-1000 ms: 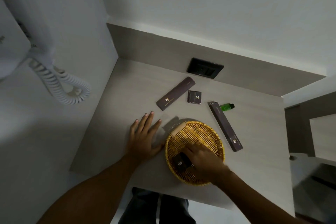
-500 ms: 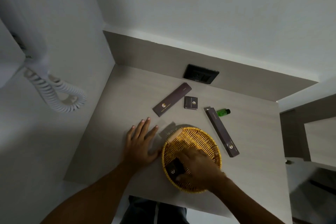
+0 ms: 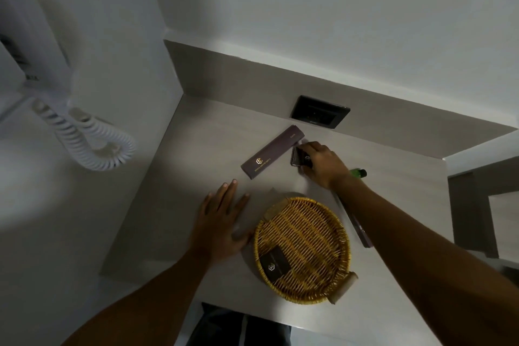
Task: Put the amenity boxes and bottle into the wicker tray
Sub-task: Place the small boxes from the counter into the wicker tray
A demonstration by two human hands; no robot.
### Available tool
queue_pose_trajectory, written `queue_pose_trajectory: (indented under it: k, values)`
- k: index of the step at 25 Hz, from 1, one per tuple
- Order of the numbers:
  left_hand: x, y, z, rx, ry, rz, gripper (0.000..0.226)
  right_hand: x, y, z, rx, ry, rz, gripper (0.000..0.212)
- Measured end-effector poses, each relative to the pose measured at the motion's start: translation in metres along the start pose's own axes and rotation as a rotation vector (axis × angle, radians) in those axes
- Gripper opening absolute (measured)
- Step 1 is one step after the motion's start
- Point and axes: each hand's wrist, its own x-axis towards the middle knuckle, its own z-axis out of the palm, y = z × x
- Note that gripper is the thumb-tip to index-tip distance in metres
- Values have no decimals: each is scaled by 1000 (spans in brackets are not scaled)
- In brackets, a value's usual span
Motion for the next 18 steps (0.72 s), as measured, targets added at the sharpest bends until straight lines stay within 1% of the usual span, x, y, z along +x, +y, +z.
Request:
queue_pose_trajectory:
  k: [3,4,6,7,8,10,12,14,16,18]
  values:
    - [0,2,-3,-13,6,-8,91,-10,-4,12,61,101,93,64]
    - [0,2,-4,-21,11,-10,90,-14,-6,14,99,131,106,64]
    - [0,3,-5,-26,21,-13,87,-17,-5,12,135,168,80,57]
    - [0,3,-6,-24,21,-15,87,-16,-2,9,112,156,39,54]
    - [0,4,-6,-21,18,-17,88,-14,1,6,64,123,-17,56]
    - [0,3,-5,-15,16,-19,90,-10,7,2,-88,11,-160,71]
    - [0,3,-4,-2,12,-12,92,-8,8,-1,-211,-69,-236,80]
    - [0,2,-2,7,17,-7,93,-7,8,-1,-232,-85,-236,76]
    - [0,2,-1,13,17,-11,94,-10,5,-6,-235,-101,-223,67]
    - [0,1,-1,4,18,-12,94,-15,0,-16,-178,-64,-207,60]
